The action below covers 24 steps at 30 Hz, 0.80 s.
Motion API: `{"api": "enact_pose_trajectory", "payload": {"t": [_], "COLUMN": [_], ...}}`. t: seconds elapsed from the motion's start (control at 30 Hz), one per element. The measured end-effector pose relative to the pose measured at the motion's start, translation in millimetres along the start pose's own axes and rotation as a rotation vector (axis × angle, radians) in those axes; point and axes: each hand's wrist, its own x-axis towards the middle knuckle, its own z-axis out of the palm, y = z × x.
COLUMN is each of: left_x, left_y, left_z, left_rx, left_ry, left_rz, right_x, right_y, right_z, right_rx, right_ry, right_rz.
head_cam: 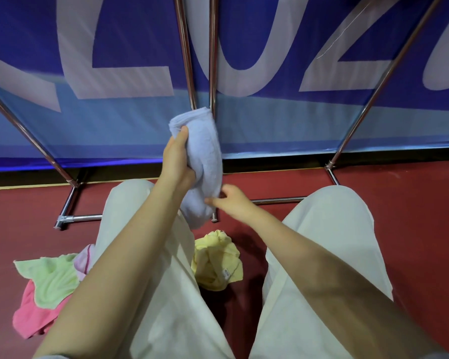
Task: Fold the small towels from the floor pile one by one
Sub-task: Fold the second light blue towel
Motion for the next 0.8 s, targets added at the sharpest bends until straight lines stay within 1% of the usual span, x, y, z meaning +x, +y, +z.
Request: {"api": "enact_pose_trajectory", "payload": {"t": [0.07, 0.1, 0.17, 0.23, 0.33, 0.47, 0.6, 0.67, 0.73, 0.8], "left_x": [-1.8, -2.7, -4.8, -6.0, -6.8, -7.9, -0.9, 5.3, 12.0, 17.5], "left_y": [5.4, 8.1, 13.4, 16.4, 15.1, 10.9, 13.3, 16.2, 20.2, 23.1], "left_z": [-2.0, -3.0, -4.4, -5.7, -4.1, -1.5, -8.9, -14.9, -22.3, -28.4], "left_rx": [-0.052, -0.072, -0.112, -0.164, -0.211, -0.241, -0.207, -0.169, -0.118, -0.09], "left_ry": [-0.012, -0.01, -0.001, -0.009, -0.064, -0.122, -0.113, -0.075, 0.01, 0.103], "left_rz": [-0.051, -0.06, -0.064, -0.073, -0.079, -0.068, 0.003, 0.084, 0.163, 0.18], "right_x": [1.3, 2.4, 3.7, 5.0, 7.7, 8.8, 8.7, 8.9, 7.7, 5.3], "right_y": [9.7, 12.6, 12.9, 7.9, -2.6, -10.9, -11.6, -15.5, -22.5, -28.4], "right_z": [3.7, 4.4, 4.2, 4.1, 4.4, -2.0, -9.1, -11.8, -16.4, -22.2], "right_rx": [-0.074, -0.072, -0.009, 0.134, 0.29, 0.322, 0.341, 0.332, 0.304, 0.284], "right_ry": [0.0, 0.01, 0.049, 0.089, 0.129, 0.218, 0.227, 0.26, 0.292, 0.281], "right_rz": [0.032, 0.029, 0.001, -0.002, 0.006, -0.025, -0.088, -0.108, -0.149, -0.177]}}
